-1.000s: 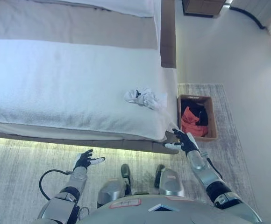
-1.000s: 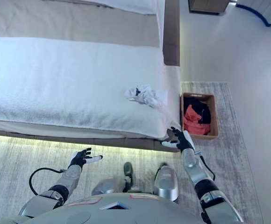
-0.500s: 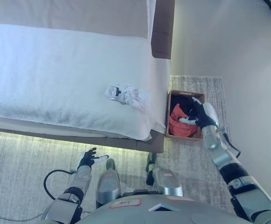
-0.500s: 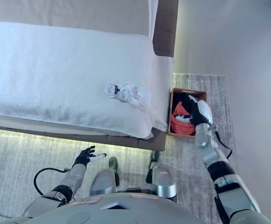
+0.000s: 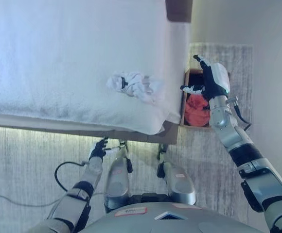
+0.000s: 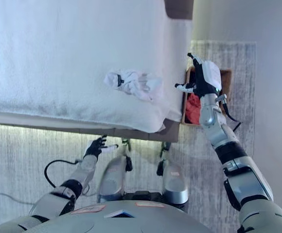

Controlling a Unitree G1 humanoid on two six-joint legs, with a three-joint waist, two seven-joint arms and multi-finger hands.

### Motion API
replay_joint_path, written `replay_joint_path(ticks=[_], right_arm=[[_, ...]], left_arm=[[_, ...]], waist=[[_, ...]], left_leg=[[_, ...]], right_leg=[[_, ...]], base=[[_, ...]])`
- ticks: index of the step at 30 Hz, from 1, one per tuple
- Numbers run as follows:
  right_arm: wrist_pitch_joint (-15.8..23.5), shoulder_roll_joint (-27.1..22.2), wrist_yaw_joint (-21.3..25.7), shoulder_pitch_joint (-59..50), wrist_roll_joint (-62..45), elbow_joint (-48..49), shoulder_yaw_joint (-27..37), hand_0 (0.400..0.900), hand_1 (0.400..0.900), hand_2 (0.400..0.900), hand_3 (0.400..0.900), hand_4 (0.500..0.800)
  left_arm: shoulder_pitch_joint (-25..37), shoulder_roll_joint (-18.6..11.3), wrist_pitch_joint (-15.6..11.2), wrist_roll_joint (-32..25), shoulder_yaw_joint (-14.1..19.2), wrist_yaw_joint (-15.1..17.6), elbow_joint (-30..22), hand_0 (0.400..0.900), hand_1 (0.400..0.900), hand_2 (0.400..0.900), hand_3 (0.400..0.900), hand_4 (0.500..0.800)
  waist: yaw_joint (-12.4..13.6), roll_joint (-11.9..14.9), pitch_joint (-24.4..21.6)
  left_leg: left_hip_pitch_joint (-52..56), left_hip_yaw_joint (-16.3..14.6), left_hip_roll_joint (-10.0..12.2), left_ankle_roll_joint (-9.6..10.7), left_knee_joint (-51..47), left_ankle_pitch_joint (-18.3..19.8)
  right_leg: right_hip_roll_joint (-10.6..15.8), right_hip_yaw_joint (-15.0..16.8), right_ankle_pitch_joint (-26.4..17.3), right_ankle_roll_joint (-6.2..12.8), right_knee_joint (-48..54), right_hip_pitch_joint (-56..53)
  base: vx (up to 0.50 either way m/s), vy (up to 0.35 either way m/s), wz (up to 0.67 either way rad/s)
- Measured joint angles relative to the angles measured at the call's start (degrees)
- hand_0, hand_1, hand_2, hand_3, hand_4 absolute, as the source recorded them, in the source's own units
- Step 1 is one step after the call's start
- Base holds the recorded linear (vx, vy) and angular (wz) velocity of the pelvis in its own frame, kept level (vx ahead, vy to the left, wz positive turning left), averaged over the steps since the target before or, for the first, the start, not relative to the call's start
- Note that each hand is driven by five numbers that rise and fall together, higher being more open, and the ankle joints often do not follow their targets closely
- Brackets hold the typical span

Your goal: Put the clothes on the bed into the basket.

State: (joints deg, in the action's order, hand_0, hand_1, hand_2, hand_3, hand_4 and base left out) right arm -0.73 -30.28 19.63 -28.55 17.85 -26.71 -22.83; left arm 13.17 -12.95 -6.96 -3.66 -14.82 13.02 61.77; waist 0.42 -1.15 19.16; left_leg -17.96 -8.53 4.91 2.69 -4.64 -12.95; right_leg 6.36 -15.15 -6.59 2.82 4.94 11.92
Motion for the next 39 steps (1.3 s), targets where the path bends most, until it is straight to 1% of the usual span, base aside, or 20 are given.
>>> replay_joint_path(ticks=[1, 3, 5, 7, 10, 11, 15, 17, 20, 22, 25, 29, 32, 39], right_arm=[[-0.01, 0.25, 0.03, -1.32, -0.04, -0.15, -0.44, 0.900, 0.900, 0.900, 0.900, 0.800], [0.00, 0.28, 0.04, -4.88, -0.05, -0.24, -2.15, 0.900, 0.900, 0.900, 0.900, 0.800], [0.00, 0.50, 0.04, -9.06, -0.15, -0.46, -3.62, 0.900, 0.900, 0.900, 0.900, 0.800], [0.01, 0.89, 0.02, -12.16, -0.30, -0.62, -4.21, 0.900, 0.900, 0.900, 0.900, 0.800], [0.00, 1.06, 0.02, -16.15, -0.80, -2.19, -5.22, 0.900, 0.900, 0.900, 0.900, 0.800], [-0.03, 0.99, -0.21, -17.89, -1.45, -3.42, -6.25, 0.900, 0.900, 0.900, 0.900, 0.800], [-0.11, 0.81, -1.11, -21.02, -3.03, -5.65, -7.12, 0.900, 0.900, 0.900, 0.900, 0.800], [-0.21, 0.92, -2.88, -24.71, -4.33, -10.62, -11.08, 0.900, 0.900, 0.900, 0.900, 0.800], [-0.71, 2.26, -5.36, -28.92, -8.09, -17.12, -12.78, 0.900, 0.900, 0.900, 0.900, 0.800], [-1.41, 2.36, -6.52, -29.97, -9.46, -19.02, -13.07, 0.900, 0.900, 0.900, 0.900, 0.800], [-2.35, 1.98, -8.29, -31.78, -9.76, -19.54, -14.78, 0.900, 0.900, 0.900, 0.900, 0.800], [-2.44, 0.96, -10.95, -32.59, -9.79, -19.53, -15.17, 0.900, 0.900, 0.900, 0.900, 0.800], [-2.46, 0.99, -11.70, -33.02, -9.78, -20.05, -15.27, 0.900, 0.900, 0.900, 0.900, 0.800], [-2.49, 0.89, -13.56, -34.94, -9.73, -22.06, -18.70, 0.900, 0.900, 0.900, 0.900, 0.800]], left_arm=[[0.71, -0.28, -0.02, -0.04, -0.02, 0.43, -0.66, 0.900, 0.900, 0.900, 0.900, 0.800], [1.77, -1.81, -0.77, -0.51, -1.02, 1.25, -2.15, 0.900, 0.900, 0.900, 0.900, 0.800], [2.18, -3.26, -0.94, -1.26, -1.27, 1.59, -3.44, 0.900, 0.900, 0.900, 0.900, 0.800], [2.24, -3.89, -0.99, -1.81, -1.72, 1.64, -3.54, 0.900, 0.900, 0.900, 0.900, 0.800], [2.25, -3.98, -1.02, -2.44, -2.32, 1.97, -3.06, 0.900, 0.900, 0.900, 0.900, 0.800], [2.60, -4.05, -1.02, -3.14, -2.87, 2.05, -2.82, 0.900, 0.900, 0.900, 0.900, 0.800], [4.11, -3.36, -1.08, -4.00, -4.18, 2.03, -2.29, 0.900, 0.900, 0.900, 0.900, 0.800], [4.75, -3.34, -1.21, -4.19, -4.40, 2.03, -1.42, 0.900, 0.900, 0.900, 0.900, 0.800], [6.88, -3.41, -1.17, -6.16, -4.48, 1.94, -0.10, 0.900, 0.900, 0.900, 0.900, 0.800], [8.67, -3.50, -1.01, -6.27, -4.99, 1.87, 1.00, 0.900, 0.900, 0.900, 0.900, 0.800], [9.33, -4.46, -0.73, -6.28, -5.49, 1.23, 1.22, 0.900, 0.900, 0.900, 0.900, 0.800], [9.61, -5.28, -0.74, -6.27, -6.00, 0.66, 1.25, 0.900, 0.900, 0.900, 0.900, 0.800], [9.77, -5.50, -0.76, -6.27, -6.24, 0.61, 1.24, 0.900, 0.900, 0.900, 0.900, 0.800], [10.88, -5.88, -1.13, -7.53, -6.98, 0.21, 1.30, 0.900, 0.900, 0.900, 0.900, 0.800]], waist=[[0.57, 0.04, 0.59], [1.58, 0.18, 1.60], [1.91, 0.38, 2.75], [1.83, 0.73, 3.43], [1.93, 1.63, 4.77], [1.49, 1.97, 5.22], [1.68, 2.15, 6.51], [1.76, 2.21, 6.56], [1.88, 2.16, 6.73], [2.88, 2.43, 7.57], [2.72, 3.05, 7.91], [2.78, 3.37, 8.02], [2.77, 3.38, 8.02], [2.77, 3.78, 7.79]], left_leg=[[-0.29, 0.09, -0.57, -0.03, -0.01, 0.03], [-1.27, 0.27, -0.93, -0.04, 0.00, 0.03], [-2.51, 0.78, -0.85, -0.06, 0.00, 0.02], [-3.91, 1.38, -0.72, -0.24, 0.02, -0.11], [-5.93, 2.19, -0.45, -0.36, 0.54, -0.20], [-6.87, 2.64, -0.37, -0.36, 1.03, -0.20], [-10.11, 3.84, -0.08, -0.41, 1.93, -0.24], [-11.37, 4.27, -0.09, -0.67, 2.10, -0.44], [-13.69, 5.22, -0.03, -0.66, 2.70, -0.52], [-13.99, 5.67, -0.03, -0.72, 2.69, -0.61], [-14.25, 6.24, -0.13, -0.72, 2.70, -0.64], [-14.29, 6.64, -0.13, -0.74, 2.70, -0.77], [-14.29, 6.79, -0.09, -0.75, 2.71, -0.96], [-14.27, 7.02, -0.06, -0.72, 2.72, -1.22]], right_leg=[[0.56, 0.00, 0.05, 0.09, -0.02, 0.23], [1.07, -0.06, 0.09, 0.41, 0.00, 1.09], [1.02, -0.51, 0.15, 0.53, -0.02, 2.09], [0.73, -0.97, 0.17, 0.54, -0.04, 3.18], [0.17, -1.62, 0.19, 0.57, -0.12, 4.56], [0.22, -1.94, 0.22, 0.58, -0.28, 5.16], [-0.06, -2.82, 0.56, 1.02, -1.41, 7.92], [-0.13, -3.21, 0.57, 1.02, -1.65, 8.93], [-0.55, -3.87, 0.57, 1.01, -1.93, 10.58], [-0.59, -4.06, 0.72, 1.03, -2.27, 10.82], [-0.56, -4.01, 0.75, 1.04, -2.56, 10.98], [-0.65, -4.01, 0.83, 1.14, -2.70, 10.87], [-0.73, -4.07, 0.83, 1.14, -2.72, 10.78], [-0.79, -4.20, 0.83, 1.14, -2.95, 10.70]], base=[[-0.01, 0.034, 0.02], [-0.02, 0.005, 0.09], [-0.01, -0.009, 0.20], [-0.01, -0.003, 0.20], [0.01, -0.006, 0.25], [0.00, 0.000, 0.20], [0.00, -0.009, 0.13], [0.01, -0.037, 0.19], [0.02, -0.023, 0.12], [0.04, -0.038, 0.13], [0.04, -0.033, 0.10], [0.01, -0.010, 0.02], [0.00, 0.000, 0.00], [0.01, -0.010, 0.05]])
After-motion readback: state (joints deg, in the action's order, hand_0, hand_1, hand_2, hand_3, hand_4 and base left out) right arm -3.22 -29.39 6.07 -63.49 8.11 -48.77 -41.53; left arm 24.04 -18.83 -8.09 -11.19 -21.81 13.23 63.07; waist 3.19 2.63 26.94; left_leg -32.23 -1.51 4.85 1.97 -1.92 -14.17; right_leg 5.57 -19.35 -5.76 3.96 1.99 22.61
